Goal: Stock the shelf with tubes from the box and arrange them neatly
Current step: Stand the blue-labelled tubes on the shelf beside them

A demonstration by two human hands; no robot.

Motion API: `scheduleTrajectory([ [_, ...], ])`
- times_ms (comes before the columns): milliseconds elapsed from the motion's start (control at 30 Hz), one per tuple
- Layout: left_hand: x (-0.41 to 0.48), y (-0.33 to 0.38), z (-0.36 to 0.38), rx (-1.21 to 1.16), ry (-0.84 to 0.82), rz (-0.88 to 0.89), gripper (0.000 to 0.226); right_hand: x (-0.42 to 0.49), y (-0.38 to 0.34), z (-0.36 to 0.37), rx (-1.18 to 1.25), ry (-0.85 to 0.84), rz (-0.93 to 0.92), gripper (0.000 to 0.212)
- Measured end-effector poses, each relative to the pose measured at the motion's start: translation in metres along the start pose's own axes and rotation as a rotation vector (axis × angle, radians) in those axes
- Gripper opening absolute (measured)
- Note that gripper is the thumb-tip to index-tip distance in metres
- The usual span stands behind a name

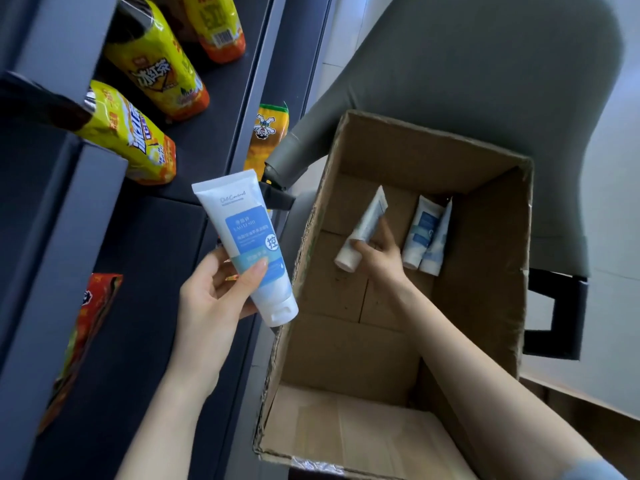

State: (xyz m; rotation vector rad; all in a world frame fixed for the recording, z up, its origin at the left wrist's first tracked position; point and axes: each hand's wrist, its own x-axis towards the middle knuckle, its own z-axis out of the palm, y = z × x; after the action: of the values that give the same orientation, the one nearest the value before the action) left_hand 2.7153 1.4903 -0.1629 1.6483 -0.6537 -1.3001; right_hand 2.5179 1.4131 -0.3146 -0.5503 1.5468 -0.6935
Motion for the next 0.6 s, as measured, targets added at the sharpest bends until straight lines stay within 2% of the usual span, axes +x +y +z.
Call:
scheduleTrajectory([
  [133,-0.010,0.008,-0.001,-0.012,-0.008,0.029,0.027,-0.047,-0.022,-0.023,0.368,-0.207,0.083,0.081],
  [233,-0.023,0.016,-0.003,-0.018,-0.004,0.051,0.017,-0.086,-0.041,-0.035,0.421,-0.322,0.058,0.083],
  [433,-0.053,0.039,-0.008,-0.013,-0.038,0.105,0.016,-0.158,-0.067,-0.043,0.528,-0.524,0.031,0.047],
  [600,-0.085,0.056,-0.016,-0.033,-0.057,0.155,0.012,-0.208,-0.081,-0.040,0.554,-0.620,-0.026,0.041],
])
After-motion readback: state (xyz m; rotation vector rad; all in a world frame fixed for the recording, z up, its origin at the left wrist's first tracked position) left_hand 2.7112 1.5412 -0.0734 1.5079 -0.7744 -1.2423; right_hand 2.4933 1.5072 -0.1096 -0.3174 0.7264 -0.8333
